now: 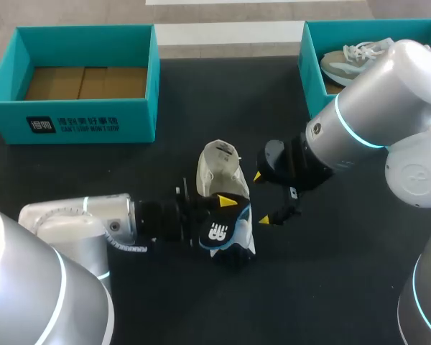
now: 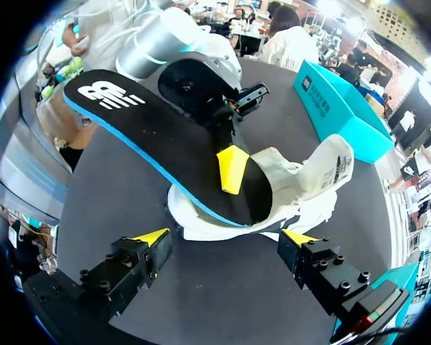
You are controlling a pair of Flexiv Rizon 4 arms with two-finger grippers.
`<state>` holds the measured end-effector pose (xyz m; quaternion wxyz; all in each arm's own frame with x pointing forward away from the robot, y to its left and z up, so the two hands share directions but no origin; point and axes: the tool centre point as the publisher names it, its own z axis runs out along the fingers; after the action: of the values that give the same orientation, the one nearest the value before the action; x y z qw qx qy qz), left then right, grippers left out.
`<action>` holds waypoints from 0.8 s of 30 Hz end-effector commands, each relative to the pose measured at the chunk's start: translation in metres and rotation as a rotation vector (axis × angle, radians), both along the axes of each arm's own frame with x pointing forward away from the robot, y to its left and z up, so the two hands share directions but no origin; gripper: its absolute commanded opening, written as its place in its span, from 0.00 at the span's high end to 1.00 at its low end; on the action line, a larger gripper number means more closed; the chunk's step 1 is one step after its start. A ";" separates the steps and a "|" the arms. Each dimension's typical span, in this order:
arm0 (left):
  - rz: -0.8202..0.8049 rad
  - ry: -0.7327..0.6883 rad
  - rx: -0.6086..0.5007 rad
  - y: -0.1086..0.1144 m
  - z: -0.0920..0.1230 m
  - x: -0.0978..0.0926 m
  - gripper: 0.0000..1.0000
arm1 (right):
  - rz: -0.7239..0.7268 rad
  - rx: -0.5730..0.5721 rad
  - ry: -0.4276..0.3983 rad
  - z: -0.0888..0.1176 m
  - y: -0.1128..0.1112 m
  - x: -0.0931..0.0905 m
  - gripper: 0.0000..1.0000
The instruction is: Take the shoe out of the shoebox, open the shoe tongue, remove and reinsert the insole, then place the shoe into the shoebox
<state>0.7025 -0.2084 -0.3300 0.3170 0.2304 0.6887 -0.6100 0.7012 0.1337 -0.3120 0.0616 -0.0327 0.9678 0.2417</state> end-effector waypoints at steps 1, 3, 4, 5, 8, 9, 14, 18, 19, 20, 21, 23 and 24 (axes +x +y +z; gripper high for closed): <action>0.000 -0.003 0.007 -0.001 -0.007 0.010 1.00 | -0.002 -0.001 -0.003 -0.001 0.001 -0.001 0.00; 0.003 -0.001 0.013 -0.002 -0.009 0.013 1.00 | -0.002 -0.001 -0.003 -0.001 0.001 -0.001 0.00; 0.006 0.001 0.021 -0.002 -0.010 0.014 1.00 | -0.002 -0.001 -0.003 -0.001 0.001 -0.001 0.00; 0.007 0.003 0.022 -0.002 -0.011 0.015 1.00 | -0.002 -0.001 -0.003 -0.001 0.001 -0.001 0.00; 0.011 0.007 0.023 -0.002 -0.010 0.016 1.00 | -0.002 -0.001 -0.003 -0.001 0.001 -0.001 0.00; 0.012 0.008 0.022 -0.002 -0.009 0.016 0.77 | -0.002 -0.001 -0.003 -0.001 0.001 -0.001 0.00; 0.009 0.005 0.021 -0.002 -0.001 0.012 0.56 | -0.002 -0.001 -0.003 -0.001 0.001 -0.001 0.00; 0.010 -0.003 0.008 -0.003 0.008 0.012 0.58 | -0.002 -0.001 -0.003 -0.001 0.001 -0.001 0.00; 0.010 -0.005 0.006 -0.003 0.010 0.013 0.58 | -0.002 -0.001 -0.003 -0.001 0.001 -0.001 0.00; 0.009 -0.007 0.002 -0.003 0.013 0.013 0.59 | -0.002 -0.001 -0.003 -0.001 0.001 -0.001 0.00; 0.010 -0.007 0.000 -0.004 0.016 0.014 0.60 | -0.002 -0.001 -0.003 -0.001 0.001 -0.001 0.00; 0.008 -0.009 -0.008 -0.004 0.020 0.013 0.61 | -0.002 -0.001 -0.003 -0.001 0.001 -0.001 0.00; 0.007 -0.009 -0.007 -0.004 0.022 0.012 0.62 | -0.002 -0.001 -0.003 -0.001 0.001 -0.001 0.00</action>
<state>0.7167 -0.2131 -0.3122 0.3234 0.2295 0.6835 -0.6129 0.7012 0.1337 -0.3120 0.0616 -0.0327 0.9678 0.2417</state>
